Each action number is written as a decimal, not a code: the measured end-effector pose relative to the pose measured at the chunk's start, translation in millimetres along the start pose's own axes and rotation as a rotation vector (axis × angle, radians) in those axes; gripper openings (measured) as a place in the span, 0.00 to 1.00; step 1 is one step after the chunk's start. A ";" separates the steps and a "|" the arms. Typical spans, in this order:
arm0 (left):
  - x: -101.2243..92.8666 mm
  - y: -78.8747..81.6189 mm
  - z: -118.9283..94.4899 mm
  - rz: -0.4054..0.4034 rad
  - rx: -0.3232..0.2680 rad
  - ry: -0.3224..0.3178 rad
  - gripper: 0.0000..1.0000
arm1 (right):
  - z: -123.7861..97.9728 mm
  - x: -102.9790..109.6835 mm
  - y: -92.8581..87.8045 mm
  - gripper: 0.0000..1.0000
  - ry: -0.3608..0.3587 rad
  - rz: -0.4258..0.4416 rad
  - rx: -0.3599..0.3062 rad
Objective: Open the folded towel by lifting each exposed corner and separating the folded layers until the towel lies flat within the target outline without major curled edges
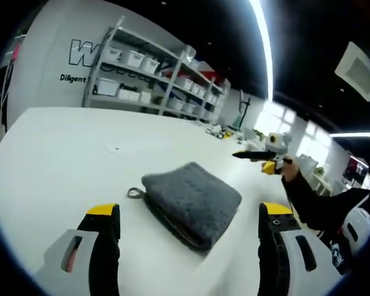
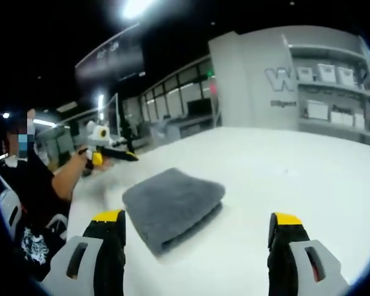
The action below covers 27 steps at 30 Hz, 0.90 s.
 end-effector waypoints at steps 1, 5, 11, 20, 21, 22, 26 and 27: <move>0.4 -0.2 1.3 0.000 0.003 -0.004 0.91 | 1.5 -2.1 -0.1 0.96 0.003 0.002 0.001; 5.4 0.0 8.3 -0.008 0.013 -0.005 0.91 | 8.3 -5.8 -3.6 0.95 -0.001 0.013 0.010; 9.0 -1.1 12.7 -0.019 0.025 -0.013 0.90 | 14.6 -13.9 -2.9 0.94 0.006 0.018 0.020; 14.1 2.2 25.9 -0.027 0.038 -0.033 0.89 | 26.5 -9.7 2.2 0.91 0.028 0.017 0.029; 14.9 1.9 27.3 -0.032 0.039 -0.033 0.89 | 27.1 -7.8 1.3 0.90 0.031 0.019 0.028; 16.4 1.3 29.2 -0.037 0.040 -0.035 0.88 | 28.8 -7.5 1.5 0.89 0.039 0.028 0.024; 19.2 -0.4 35.1 -0.045 0.047 -0.038 0.87 | 34.8 -13.8 1.9 0.87 0.040 0.057 0.014; 19.3 -1.0 35.8 -0.046 0.051 -0.042 0.87 | 36.5 -17.2 2.4 0.87 0.040 0.059 0.015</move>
Point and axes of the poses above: the point that each gripper's makers call its tool centre point, and the gripper's own axes: z roughly forward along the fingers, x roughly to its left, y roughly out of its top, the point moved 7 cm from there along -z, roughly backward along the fingers, and after that the axes turned 14 degrees about -x, right-handed, at the moved point
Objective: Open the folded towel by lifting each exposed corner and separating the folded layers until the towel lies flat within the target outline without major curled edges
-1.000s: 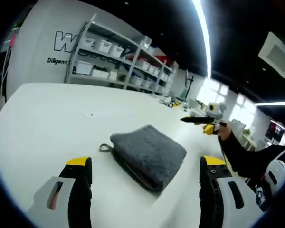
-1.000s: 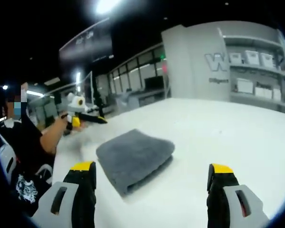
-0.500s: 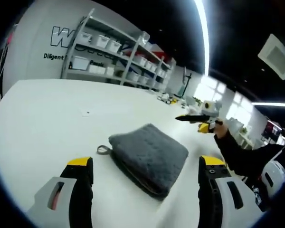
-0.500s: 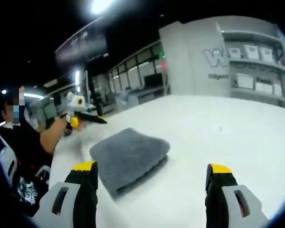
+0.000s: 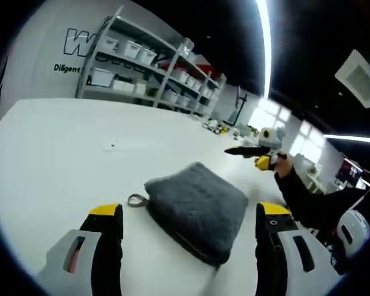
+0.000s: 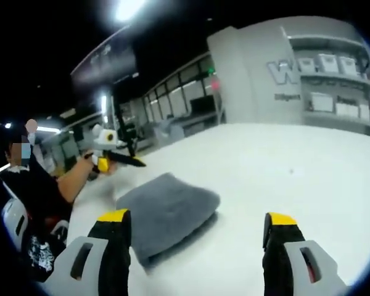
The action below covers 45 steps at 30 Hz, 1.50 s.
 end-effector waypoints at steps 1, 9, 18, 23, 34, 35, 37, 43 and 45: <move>-2.2 -2.2 1.8 -0.002 0.001 -0.002 0.87 | 1.3 -2.2 0.1 0.87 0.000 0.001 0.002; 2.6 -12.2 16.3 0.013 0.044 0.005 0.87 | 17.1 -8.1 -6.8 0.84 0.012 0.022 0.023; 17.1 -7.8 25.8 -0.019 0.055 -0.014 0.83 | 29.9 -13.6 -15.7 0.83 0.019 0.044 0.025; 38.7 -1.8 32.7 -0.029 0.060 -0.023 0.82 | 29.5 -13.3 -17.3 0.81 0.017 0.050 0.040; 53.3 8.9 43.3 -0.023 0.061 -0.047 0.81 | 48.0 -24.0 -13.8 0.79 0.025 0.038 0.053; 53.1 9.4 44.3 -0.020 0.057 -0.048 0.81 | 49.4 -24.2 -14.4 0.79 0.025 0.040 0.051; 56.1 9.4 46.5 -0.018 0.050 -0.043 0.81 | 50.6 -21.7 -19.5 0.77 0.029 0.044 0.052; 57.3 -5.2 51.8 -0.039 0.085 -0.062 0.77 | 49.9 -26.8 -27.6 0.70 0.063 0.159 0.015; 60.8 -2.9 52.3 -0.055 0.077 -0.063 0.75 | 51.3 -31.0 -28.7 0.69 0.057 0.159 0.016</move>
Point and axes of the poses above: the point that each gripper's makers call its tool centre point, and the gripper's own axes: z roughly forward along the fingers, x roughly to its left, y roughly out of its top, the point moved 7 cm from there along -z, roughly backward along the fingers, and after that the axes turned 14 degrees about -x, right-handed, at the moved point
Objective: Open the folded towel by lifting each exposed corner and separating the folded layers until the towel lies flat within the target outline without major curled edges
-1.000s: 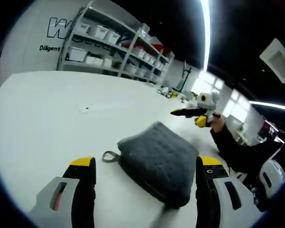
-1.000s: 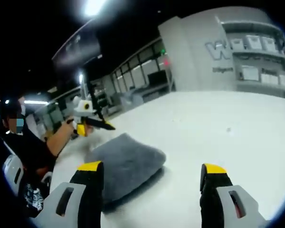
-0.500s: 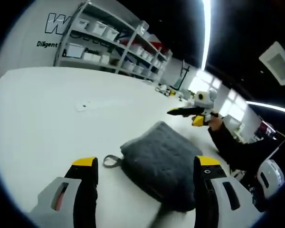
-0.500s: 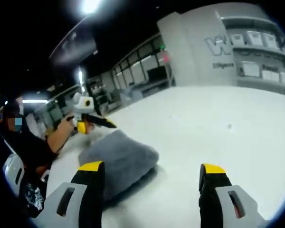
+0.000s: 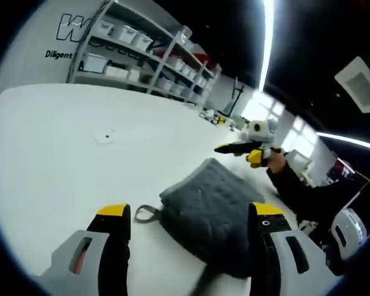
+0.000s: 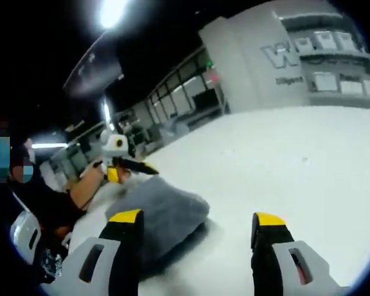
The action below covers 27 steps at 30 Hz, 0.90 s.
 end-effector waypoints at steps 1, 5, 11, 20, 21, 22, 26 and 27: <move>1.3 1.3 0.1 -0.003 -0.007 0.002 0.75 | 1.4 2.3 -2.3 0.69 0.002 -0.026 0.001; 1.8 -0.8 0.9 -0.009 -0.011 0.007 0.74 | 8.5 4.5 -11.7 0.69 0.013 -0.032 0.027; -0.8 -10.5 5.8 -0.023 0.014 -0.004 0.70 | 18.0 4.1 -15.5 0.60 0.029 0.000 0.045; -8.7 -14.7 9.4 -0.048 0.020 -0.032 0.58 | 28.6 13.9 -16.9 0.48 0.061 0.034 0.061; -8.6 -16.2 10.2 -0.047 0.024 -0.031 0.58 | 30.2 14.7 -16.7 0.48 0.064 0.037 0.062; -8.9 -17.9 10.3 -0.047 0.026 -0.031 0.58 | 31.4 15.3 -16.8 0.48 0.066 0.039 0.066; -9.9 -21.7 11.2 -0.058 0.016 -0.020 0.50 | 33.9 13.3 -19.9 0.47 0.061 0.044 0.075; -9.6 -22.3 12.0 -0.065 0.012 -0.017 0.48 | 33.9 11.5 -21.5 0.47 0.053 0.043 0.083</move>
Point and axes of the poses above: the point that each gripper's makers call its tool centre point, and the gripper's own axes: z roughly forward along the fingers, x roughly to its left, y roughly out of its top, the point moved 7 cm from there along -z, roughly backward along the fingers, and after that the axes turned 14 degrees about -x, right-handed, at the moved point
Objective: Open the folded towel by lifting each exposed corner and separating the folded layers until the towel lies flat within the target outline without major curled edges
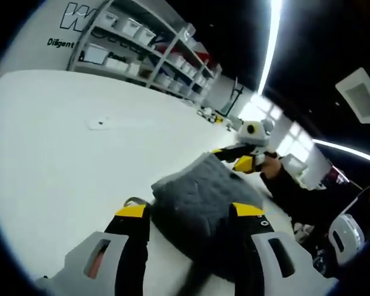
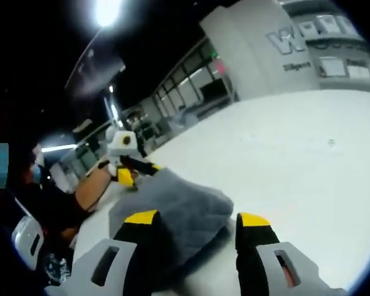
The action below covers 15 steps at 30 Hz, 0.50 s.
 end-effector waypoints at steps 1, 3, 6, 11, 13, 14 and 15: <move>-0.3 -1.2 0.5 -0.003 -0.001 0.001 0.44 | 0.2 -1.5 -0.8 0.45 -0.005 0.000 0.001; -0.9 -3.8 3.0 -0.005 -0.002 0.000 0.38 | 2.0 -0.3 -1.3 0.37 0.000 0.011 -0.001; 0.8 -4.0 4.5 0.052 -0.008 0.011 0.27 | 3.5 6.7 -1.1 0.25 0.016 0.004 -0.013; 2.4 0.1 5.2 0.043 -0.021 0.013 0.23 | 4.6 7.9 -1.5 0.18 0.021 0.010 -0.027; 3.7 -0.3 5.6 0.039 -0.022 0.019 0.21 | 6.4 7.9 -6.6 0.16 0.017 0.009 -0.018; 3.8 -0.5 5.8 0.038 -0.024 0.020 0.19 | 7.0 7.6 -7.5 0.14 0.016 0.009 -0.017; 4.8 -0.3 6.1 0.039 -0.030 0.024 0.16 | 7.0 8.0 -7.4 0.12 0.017 0.012 -0.019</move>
Point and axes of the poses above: the point that each gripper's makers call its tool centre point, and the gripper's own axes: z roughly forward along the fingers, x roughly to its left, y roughly out of its top, the point moved 7 cm from there along -z, roughly backward along the fingers, and after that the axes turned 14 degrees about -x, right-handed, at the moved point
